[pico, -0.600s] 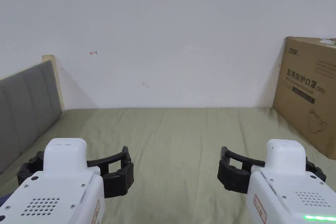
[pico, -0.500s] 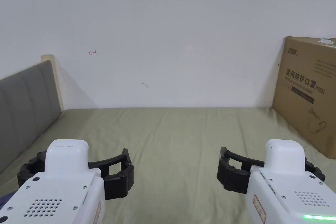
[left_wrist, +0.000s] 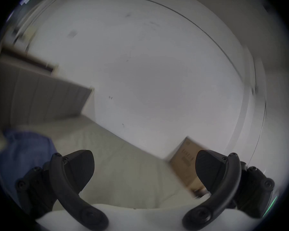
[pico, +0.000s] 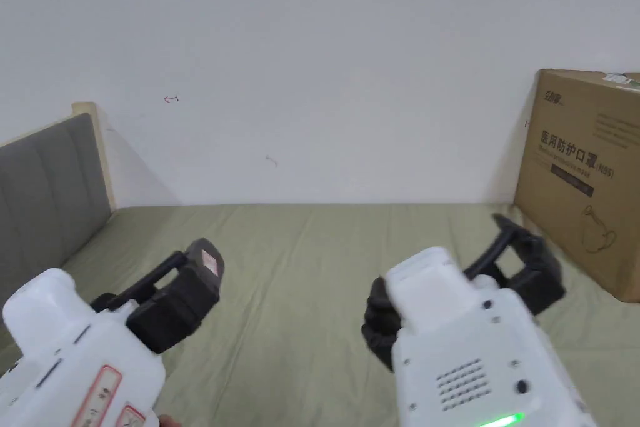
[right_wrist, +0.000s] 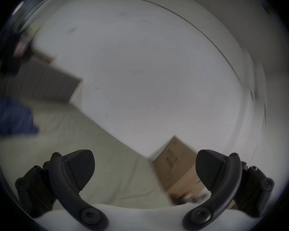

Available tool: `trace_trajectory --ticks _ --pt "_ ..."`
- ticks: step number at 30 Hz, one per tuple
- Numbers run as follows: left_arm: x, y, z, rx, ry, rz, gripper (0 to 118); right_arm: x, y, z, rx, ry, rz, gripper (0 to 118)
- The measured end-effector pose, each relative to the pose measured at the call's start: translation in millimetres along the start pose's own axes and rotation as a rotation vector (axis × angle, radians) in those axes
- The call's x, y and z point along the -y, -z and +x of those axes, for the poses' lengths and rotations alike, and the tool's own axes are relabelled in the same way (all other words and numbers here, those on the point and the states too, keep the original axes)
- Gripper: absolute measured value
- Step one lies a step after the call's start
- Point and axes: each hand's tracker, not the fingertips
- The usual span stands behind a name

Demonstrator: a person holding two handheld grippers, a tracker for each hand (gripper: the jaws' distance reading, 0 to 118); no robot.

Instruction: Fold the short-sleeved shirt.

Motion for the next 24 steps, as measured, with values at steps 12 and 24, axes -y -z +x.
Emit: trace_trajectory --ticks 12,24 --pt "10.3 15.4 11.8 -0.137 0.292 0.001 118 -2.9 12.0 0.1 -0.234 0.239 -0.035 118" --pt "45.5 24.7 56.9 -0.151 0.747 -0.115 118 62.0 27.7 33.1 -0.167 0.801 -0.249 118"
